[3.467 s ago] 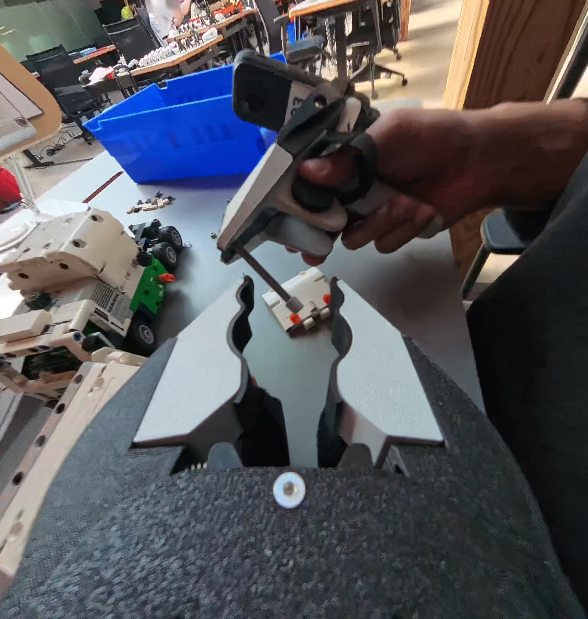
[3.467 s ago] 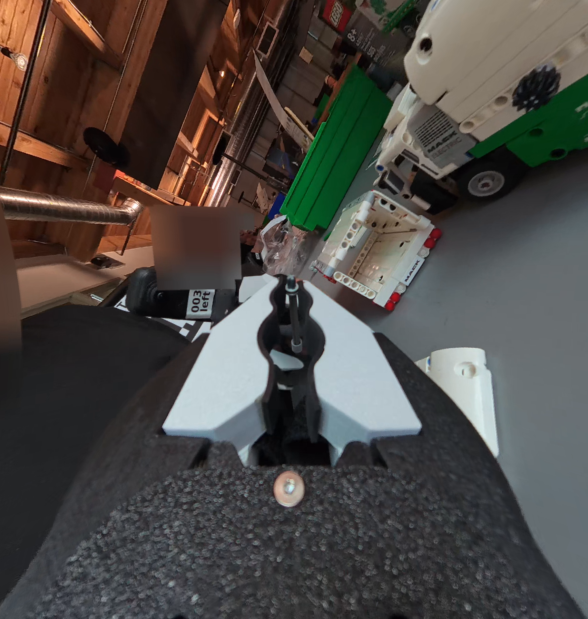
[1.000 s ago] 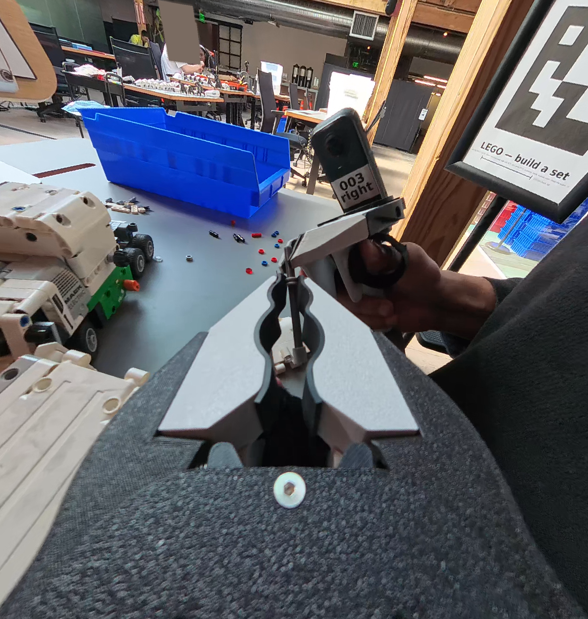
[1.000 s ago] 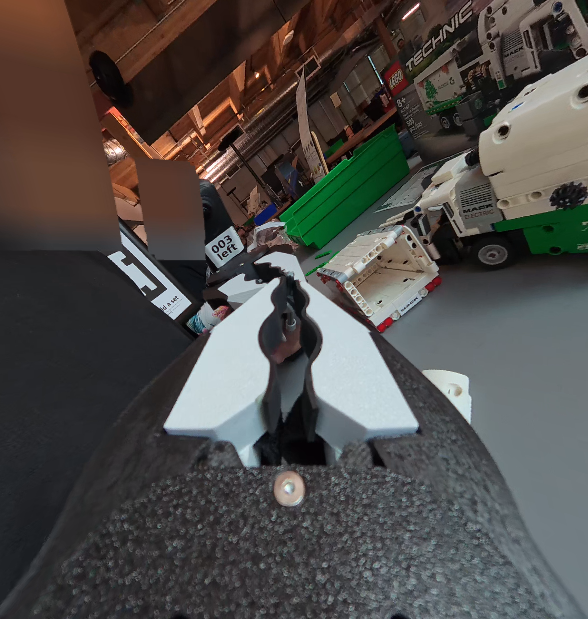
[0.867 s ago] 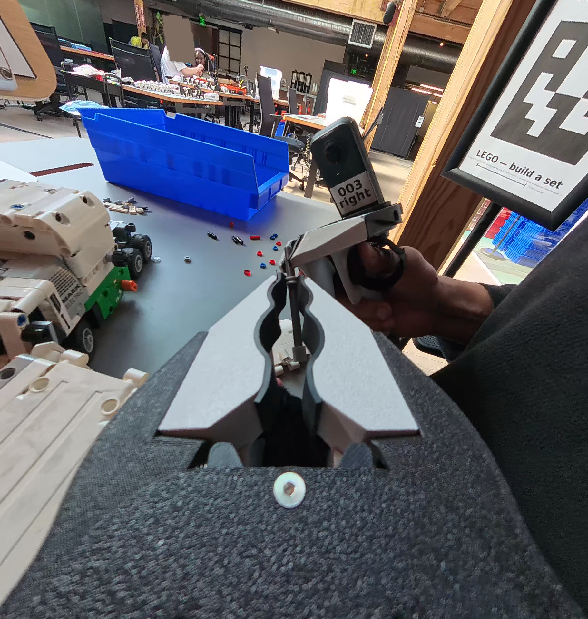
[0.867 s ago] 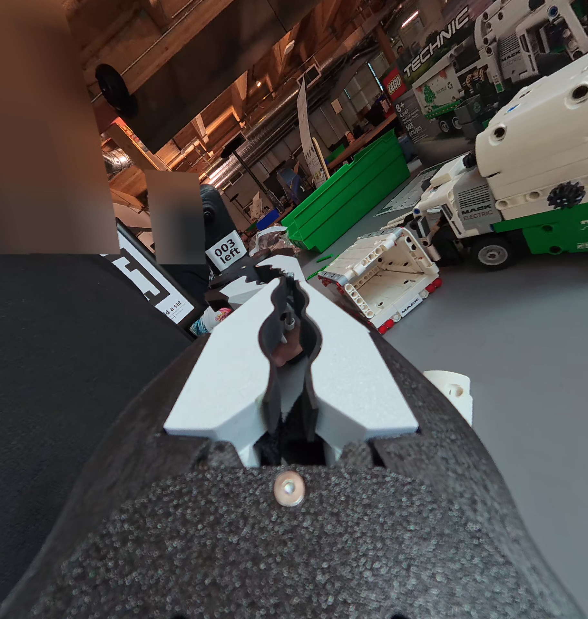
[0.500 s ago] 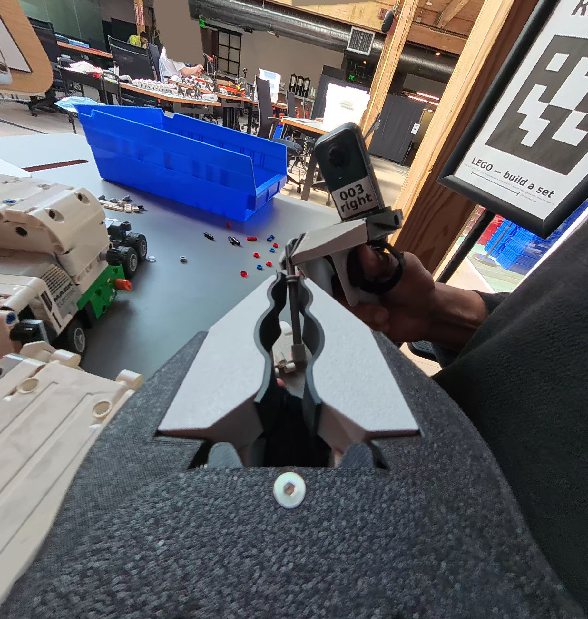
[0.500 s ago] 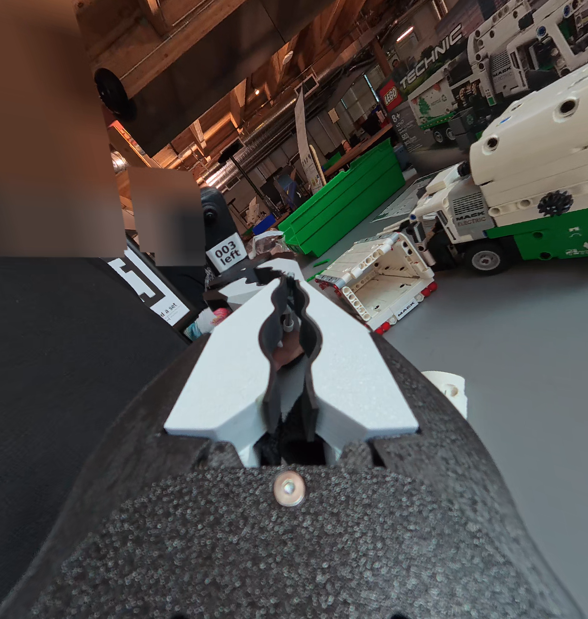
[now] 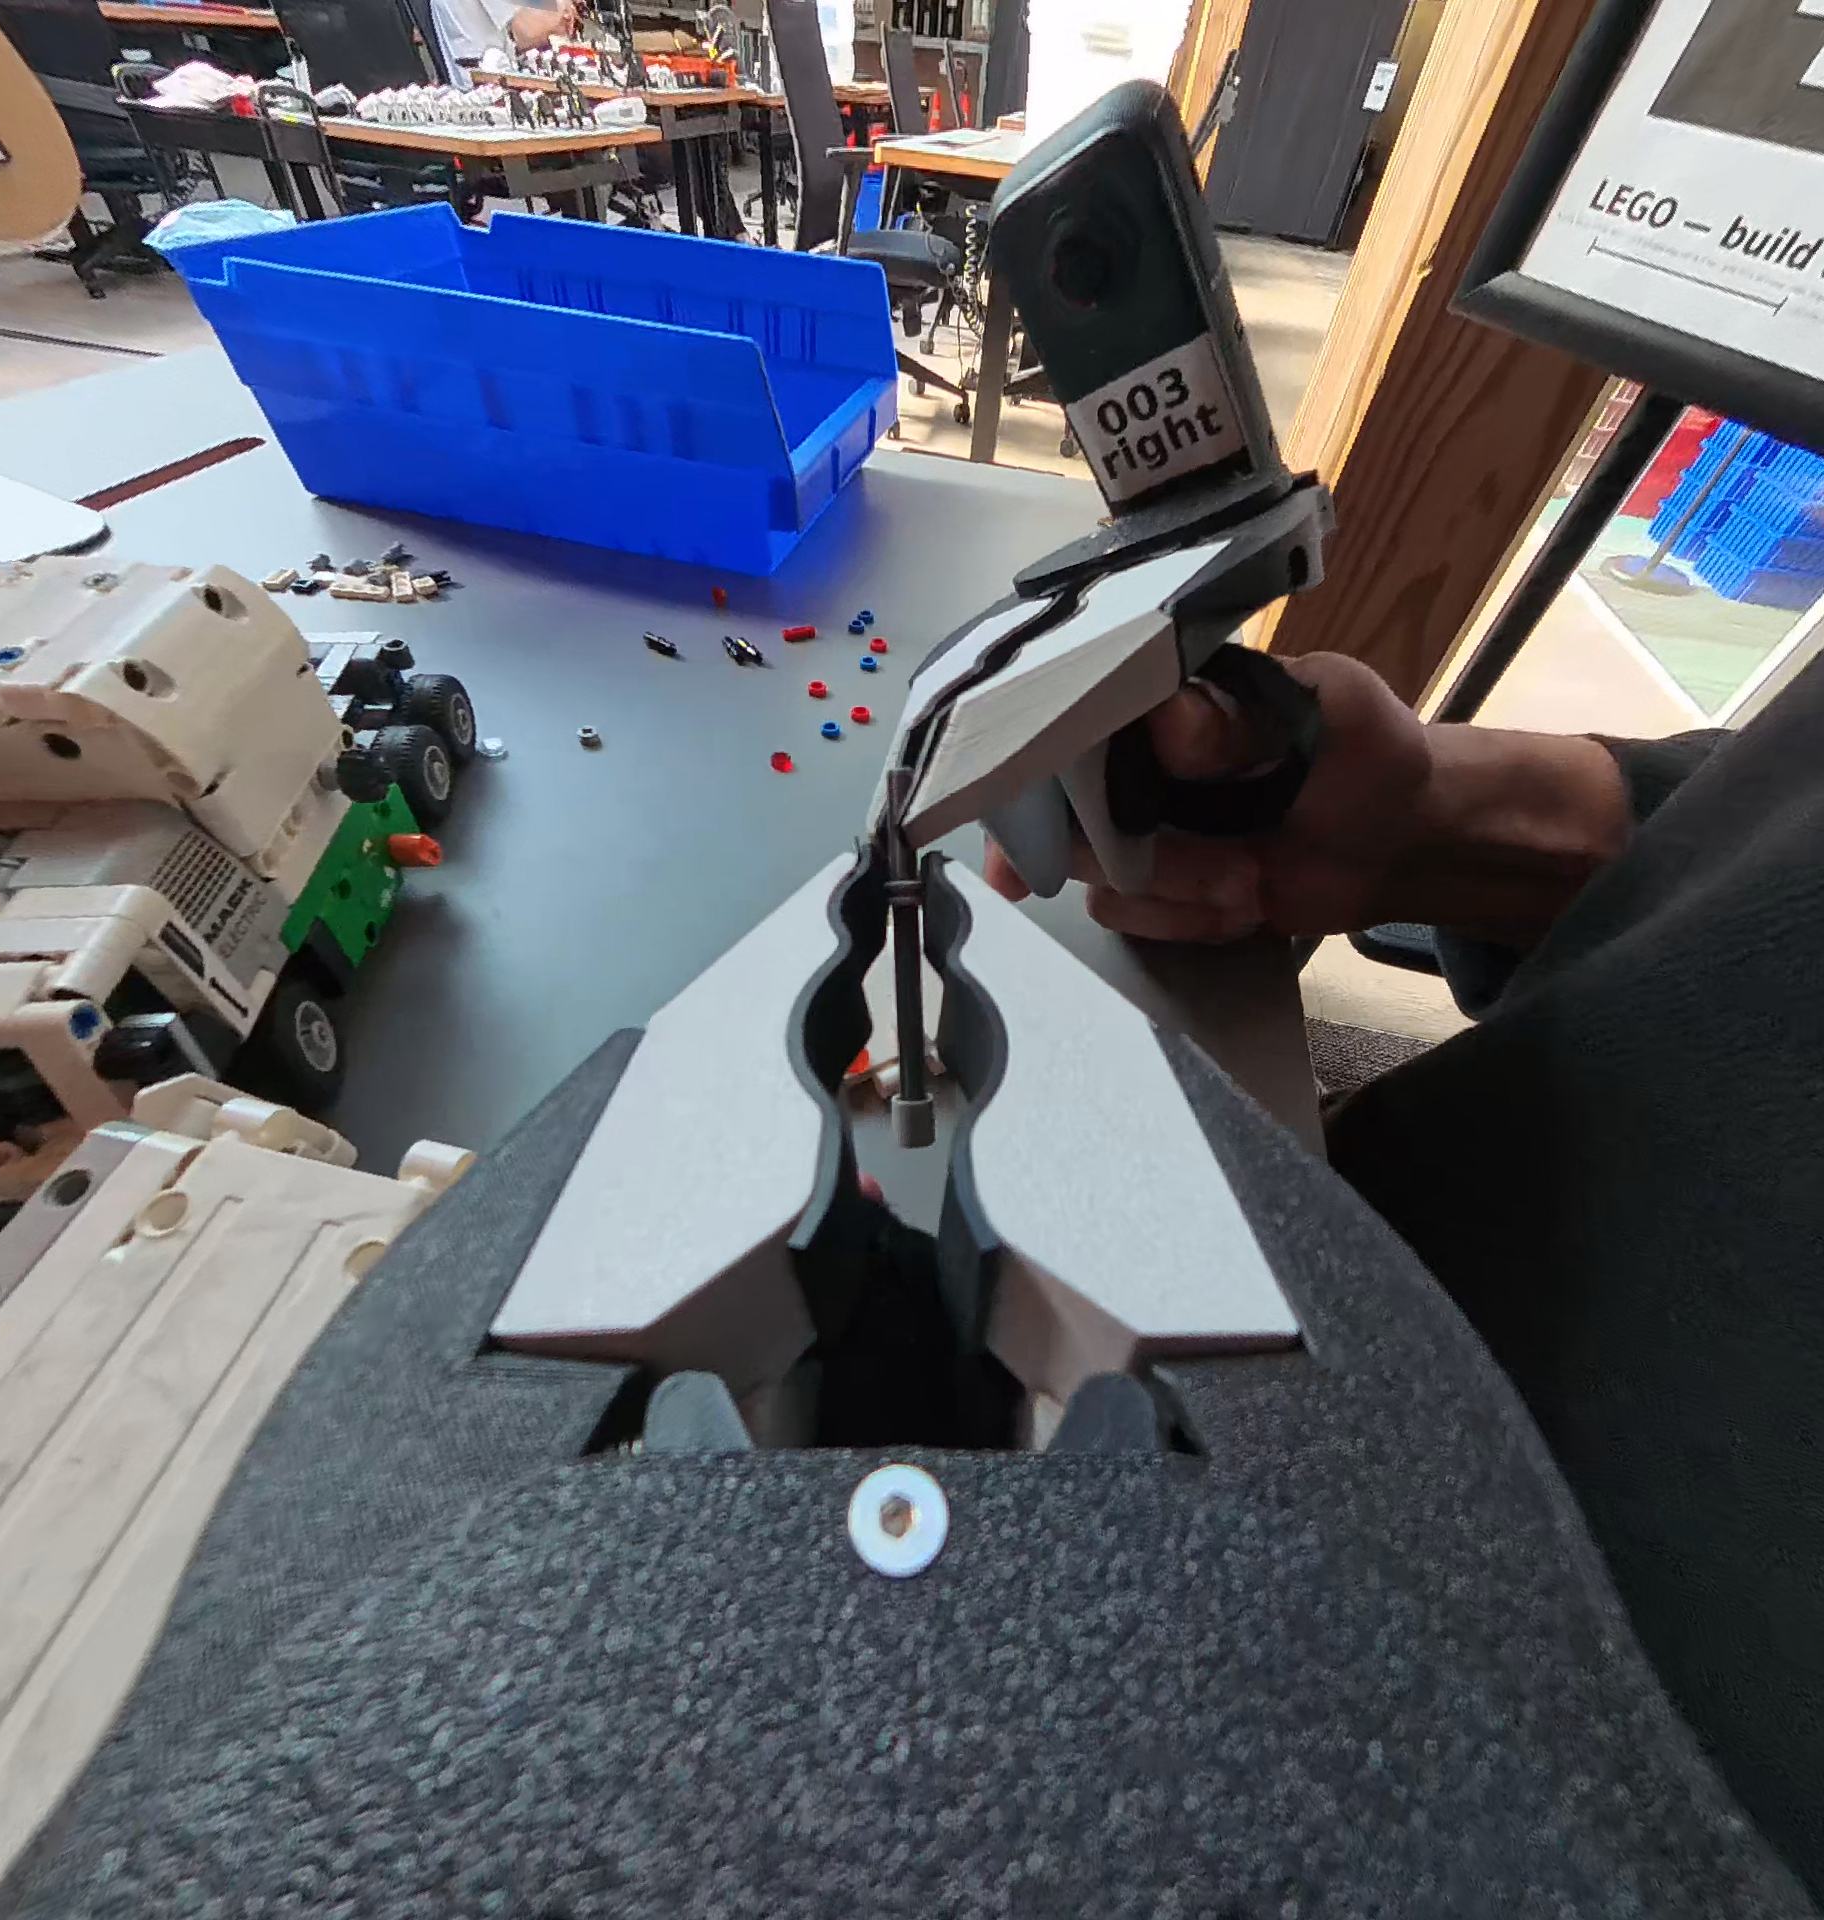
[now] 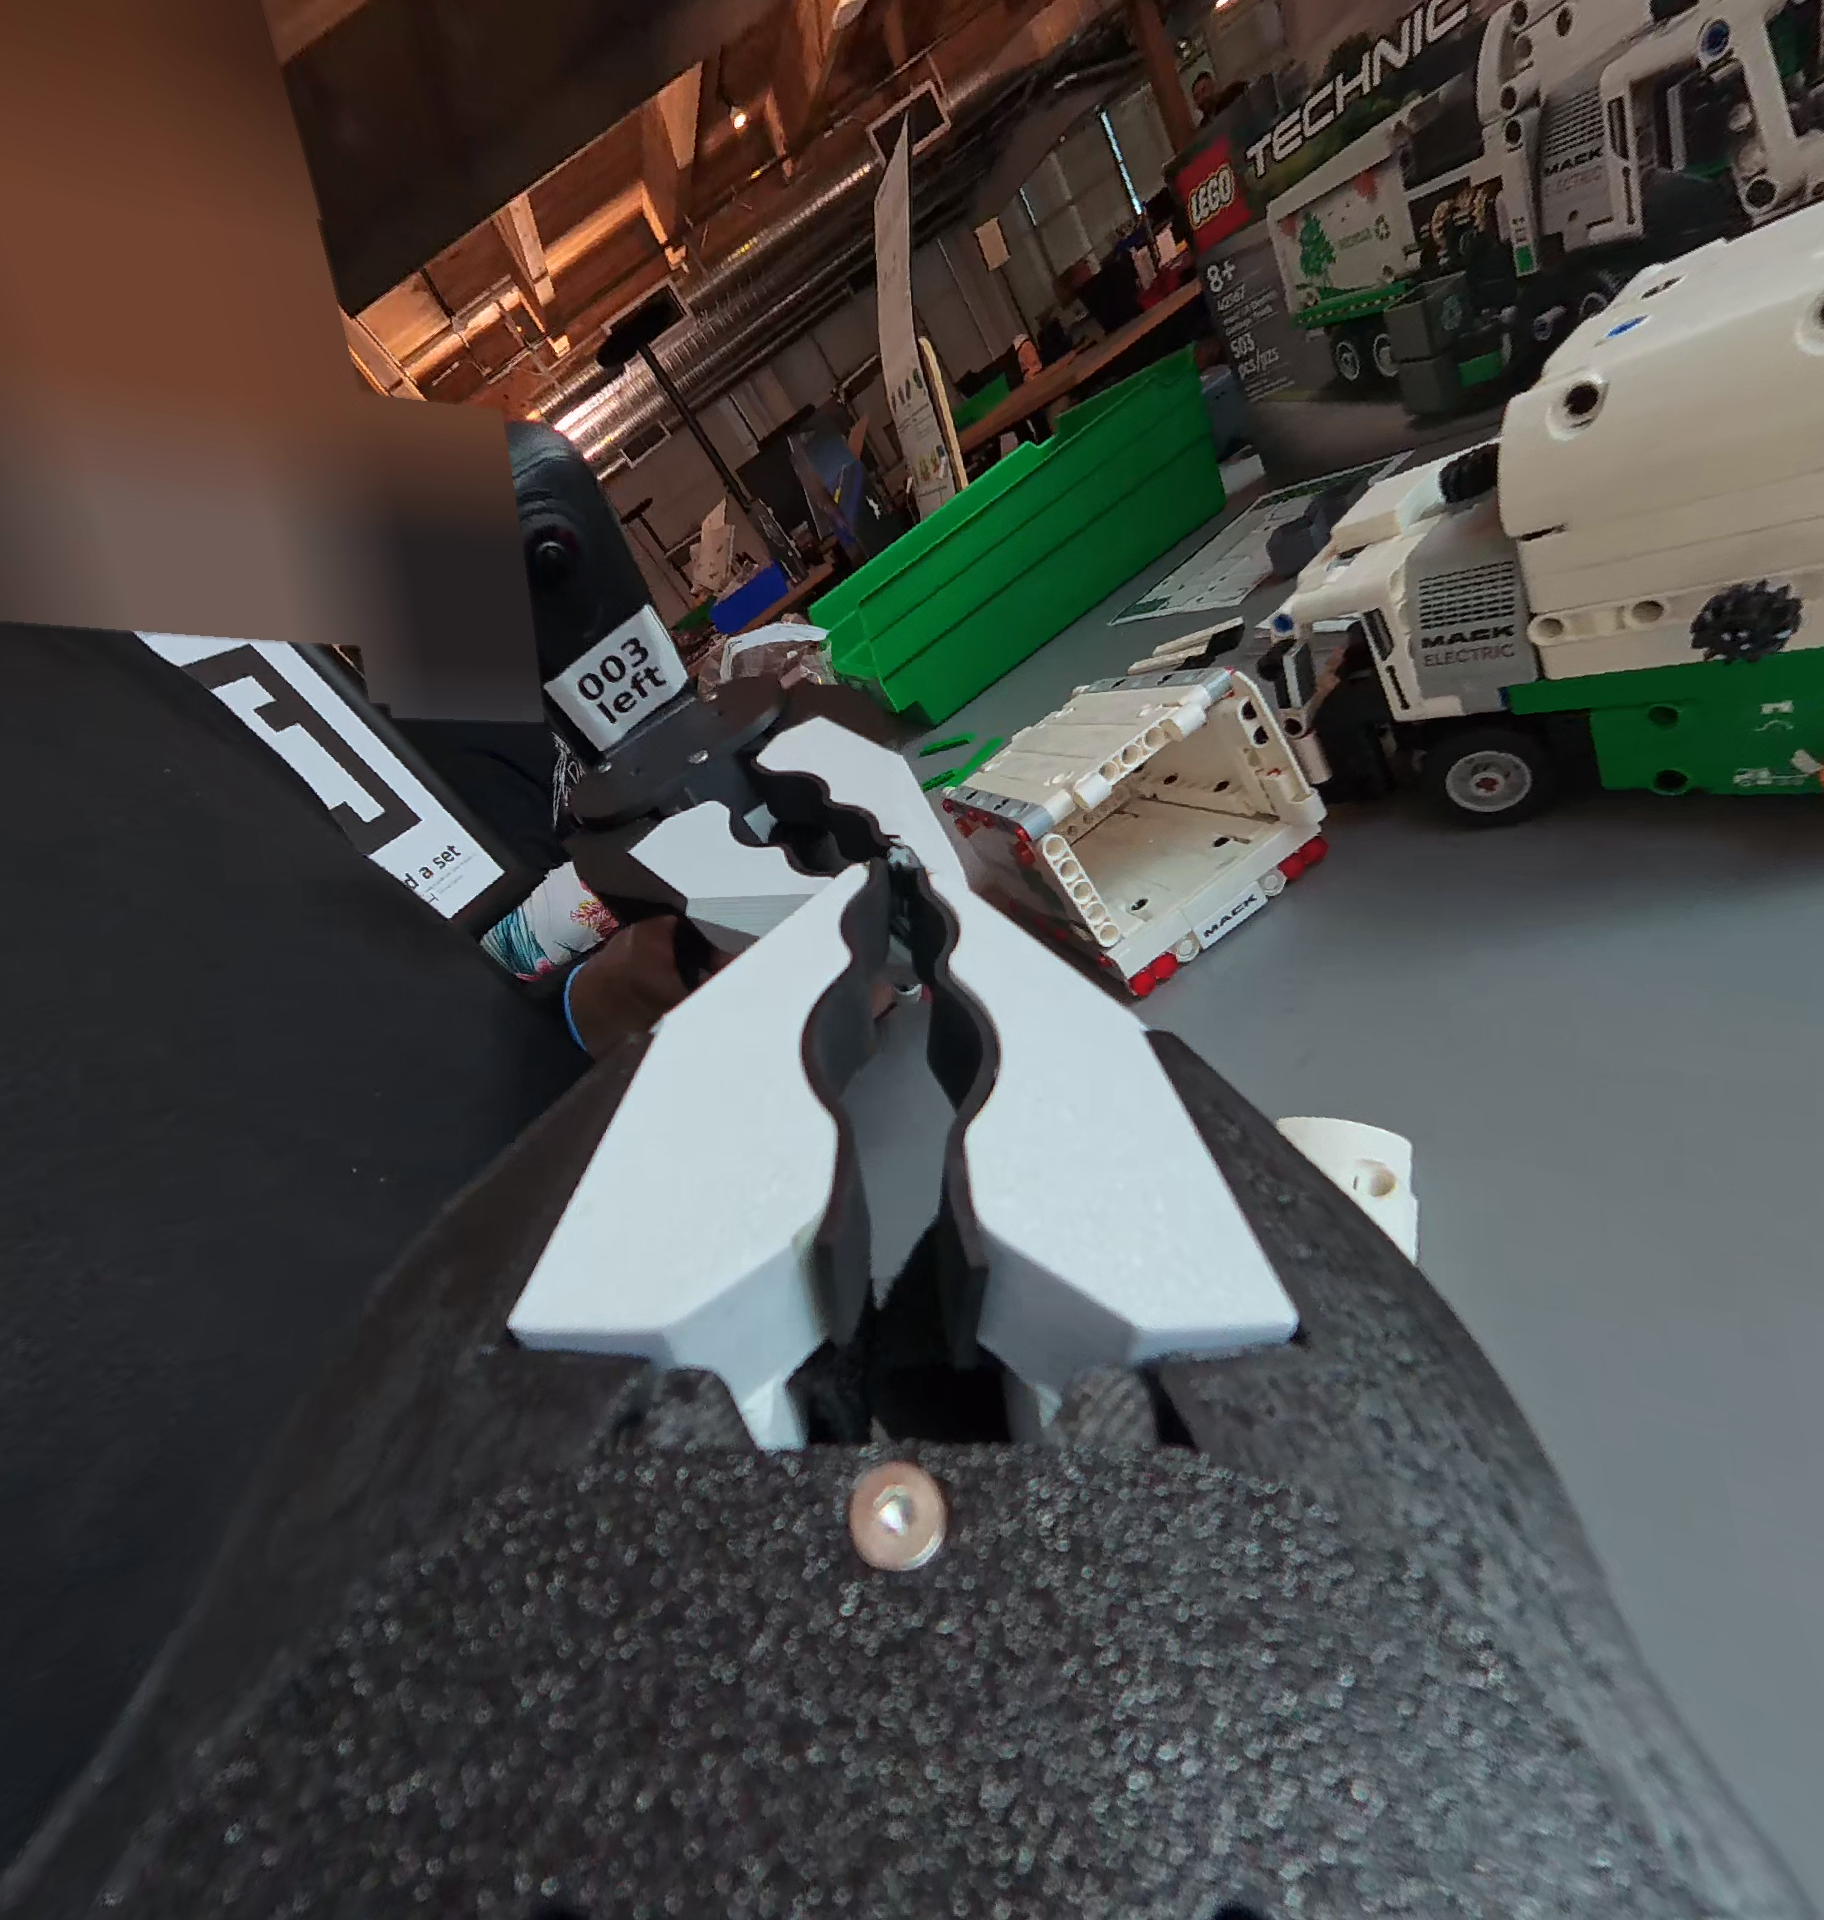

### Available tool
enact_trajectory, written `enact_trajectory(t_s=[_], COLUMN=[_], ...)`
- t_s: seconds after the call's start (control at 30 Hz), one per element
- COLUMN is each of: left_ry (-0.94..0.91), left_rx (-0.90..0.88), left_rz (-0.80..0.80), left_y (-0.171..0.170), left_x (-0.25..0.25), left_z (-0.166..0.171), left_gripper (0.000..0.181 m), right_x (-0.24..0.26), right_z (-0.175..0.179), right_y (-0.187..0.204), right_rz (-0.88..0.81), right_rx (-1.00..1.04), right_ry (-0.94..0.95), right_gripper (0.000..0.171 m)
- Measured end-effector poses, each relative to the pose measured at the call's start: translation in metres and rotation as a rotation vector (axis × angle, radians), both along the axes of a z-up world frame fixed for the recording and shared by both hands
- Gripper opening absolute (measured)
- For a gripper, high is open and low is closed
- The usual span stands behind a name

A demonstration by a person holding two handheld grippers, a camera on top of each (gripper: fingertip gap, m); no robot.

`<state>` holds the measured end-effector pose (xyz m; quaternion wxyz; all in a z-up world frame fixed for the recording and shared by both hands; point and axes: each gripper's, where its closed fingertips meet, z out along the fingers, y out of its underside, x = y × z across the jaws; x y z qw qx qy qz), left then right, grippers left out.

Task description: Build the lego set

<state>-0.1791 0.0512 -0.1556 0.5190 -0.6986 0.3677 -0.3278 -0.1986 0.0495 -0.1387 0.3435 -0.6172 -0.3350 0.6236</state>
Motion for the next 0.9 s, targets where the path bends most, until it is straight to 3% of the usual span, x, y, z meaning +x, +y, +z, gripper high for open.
enact_trajectory(t_s=[0.9], left_ry=[-0.056], left_rx=[0.018], left_rz=[0.003], left_y=[-0.009], left_x=[-0.004], left_z=[0.003], left_gripper=[0.005], right_x=[0.016], right_z=[0.014], right_y=[0.005], right_rz=[0.024], right_rx=[-0.079], right_ry=[0.123], right_gripper=[0.001])
